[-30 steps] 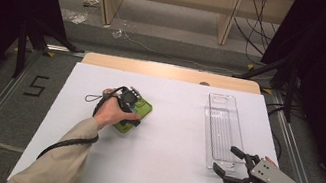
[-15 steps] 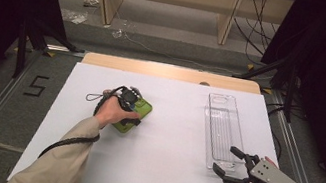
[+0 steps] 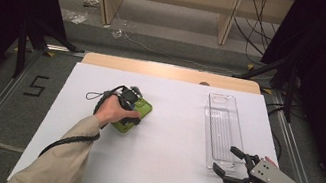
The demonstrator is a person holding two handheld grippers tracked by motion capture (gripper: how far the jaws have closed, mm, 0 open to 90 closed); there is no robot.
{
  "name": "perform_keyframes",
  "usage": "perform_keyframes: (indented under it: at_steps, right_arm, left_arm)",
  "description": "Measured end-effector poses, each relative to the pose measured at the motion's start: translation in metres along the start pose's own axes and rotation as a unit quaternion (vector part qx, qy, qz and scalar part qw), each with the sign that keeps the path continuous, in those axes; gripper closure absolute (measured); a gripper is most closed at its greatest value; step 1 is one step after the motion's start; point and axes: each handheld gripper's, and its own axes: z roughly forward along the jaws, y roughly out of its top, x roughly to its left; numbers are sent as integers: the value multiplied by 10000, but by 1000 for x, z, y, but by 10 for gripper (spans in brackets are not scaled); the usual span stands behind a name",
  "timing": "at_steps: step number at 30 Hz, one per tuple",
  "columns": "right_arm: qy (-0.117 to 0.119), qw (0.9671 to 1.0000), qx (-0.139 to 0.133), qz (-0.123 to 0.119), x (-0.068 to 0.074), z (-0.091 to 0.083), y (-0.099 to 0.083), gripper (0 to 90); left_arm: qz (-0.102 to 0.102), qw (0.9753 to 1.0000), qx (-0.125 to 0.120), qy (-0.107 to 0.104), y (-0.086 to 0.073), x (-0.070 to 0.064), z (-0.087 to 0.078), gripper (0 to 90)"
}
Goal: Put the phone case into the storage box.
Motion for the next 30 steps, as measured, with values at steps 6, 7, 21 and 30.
perform_keyframes:
  at_steps: [6,7,21,30]
  right_arm:
    - [-4,10000,-8,-1,0,0,0,205]
    - [0,10000,-7,-1,0,0,0,206]
    - [-13,10000,7,-9,0,-1,0,206]
    - [-17,10000,-2,-5,0,-1,0,206]
  left_arm:
    - [-23,10000,77,4,2,0,0,132]
    - [-33,10000,86,-1,2,0,0,133]
    - [-150,9998,157,32,3,-2,-1,156]
    - [-154,9998,127,39,3,-2,-1,160]
